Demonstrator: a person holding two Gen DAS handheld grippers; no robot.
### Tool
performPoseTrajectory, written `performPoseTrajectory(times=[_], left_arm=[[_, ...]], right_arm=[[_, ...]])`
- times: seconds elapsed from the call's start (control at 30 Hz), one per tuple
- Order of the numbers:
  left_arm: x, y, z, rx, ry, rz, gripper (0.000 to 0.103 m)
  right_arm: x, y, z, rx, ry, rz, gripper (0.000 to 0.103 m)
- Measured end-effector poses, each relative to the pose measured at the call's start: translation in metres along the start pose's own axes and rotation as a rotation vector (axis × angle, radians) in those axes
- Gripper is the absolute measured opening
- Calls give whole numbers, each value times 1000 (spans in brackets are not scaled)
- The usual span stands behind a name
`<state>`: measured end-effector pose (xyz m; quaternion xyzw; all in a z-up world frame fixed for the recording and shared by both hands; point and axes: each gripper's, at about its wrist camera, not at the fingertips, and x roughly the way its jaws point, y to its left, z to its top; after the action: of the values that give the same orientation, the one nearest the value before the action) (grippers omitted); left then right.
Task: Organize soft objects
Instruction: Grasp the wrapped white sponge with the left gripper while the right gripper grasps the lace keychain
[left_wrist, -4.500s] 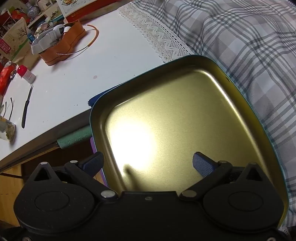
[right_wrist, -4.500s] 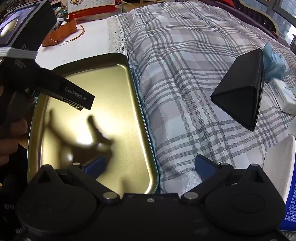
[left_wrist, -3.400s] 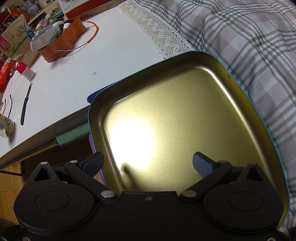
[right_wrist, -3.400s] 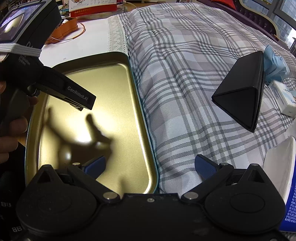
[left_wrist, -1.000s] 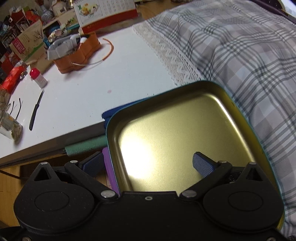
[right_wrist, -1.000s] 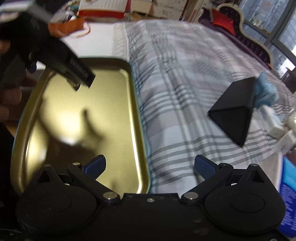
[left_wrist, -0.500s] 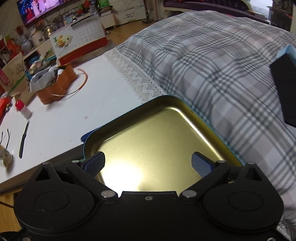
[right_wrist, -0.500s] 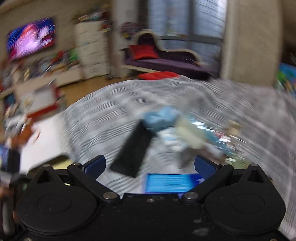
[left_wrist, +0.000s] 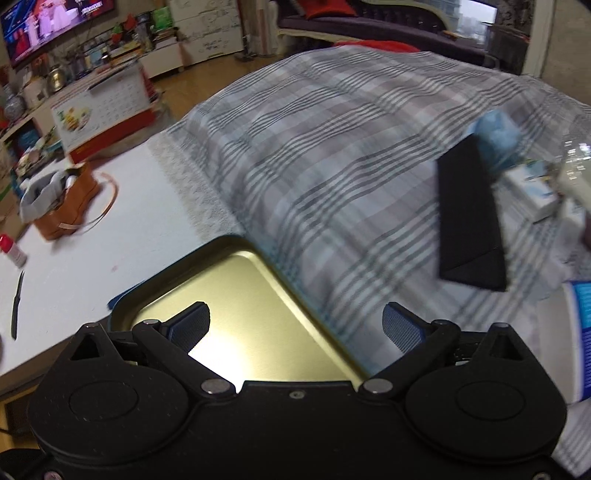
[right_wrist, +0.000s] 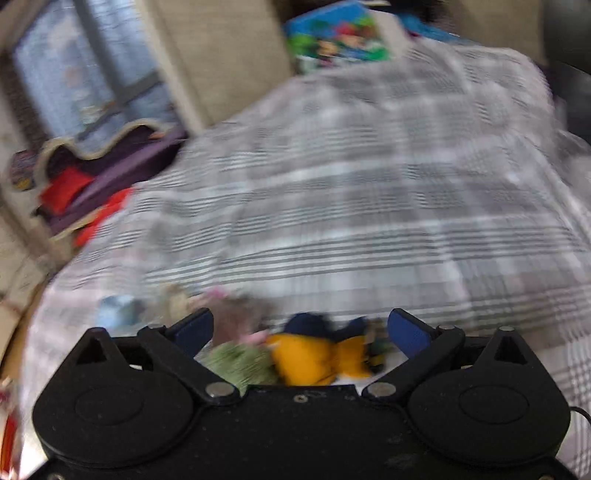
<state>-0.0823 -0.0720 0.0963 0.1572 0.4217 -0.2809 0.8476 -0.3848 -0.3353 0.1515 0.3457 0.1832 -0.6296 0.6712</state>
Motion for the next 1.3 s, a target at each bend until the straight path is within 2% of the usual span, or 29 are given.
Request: performPoseTrajectory(times=[0.13, 0.23, 0.3, 0.4, 0.6, 0.7, 0.9, 1.0, 1.13, 1.3], left_arm=[[-19, -42, 18, 68, -16, -49, 97], [-27, -75, 34, 107, -12, -107, 97], [-27, -98, 46, 117, 8, -153, 98], [-22, -129, 62, 120, 56, -221, 98], [-11, -183, 84, 104, 116, -311, 98], [0, -201, 92, 80, 151, -342, 98], [25, -222, 100, -45, 259, -442, 98], [36, -232, 102, -84, 294, -464, 98], [40, -245, 104, -79, 275, -446, 99], [45, -259, 112, -54, 291, -476, 97]], right_arm=[[21, -9, -11, 27, -25, -100, 94], [32, -23, -13, 107, 0, -63, 94], [32, -30, -13, 141, -16, -37, 94], [28, -27, -16, 103, -70, -84, 95], [30, -26, -20, 80, -74, -88, 95], [27, -24, -22, 72, -97, -96, 96], [22, -20, -23, 49, -136, -89, 97], [21, -21, -23, 48, -141, -81, 97], [22, -23, -23, 65, -140, -75, 97], [27, -26, -22, 81, -114, -65, 97]])
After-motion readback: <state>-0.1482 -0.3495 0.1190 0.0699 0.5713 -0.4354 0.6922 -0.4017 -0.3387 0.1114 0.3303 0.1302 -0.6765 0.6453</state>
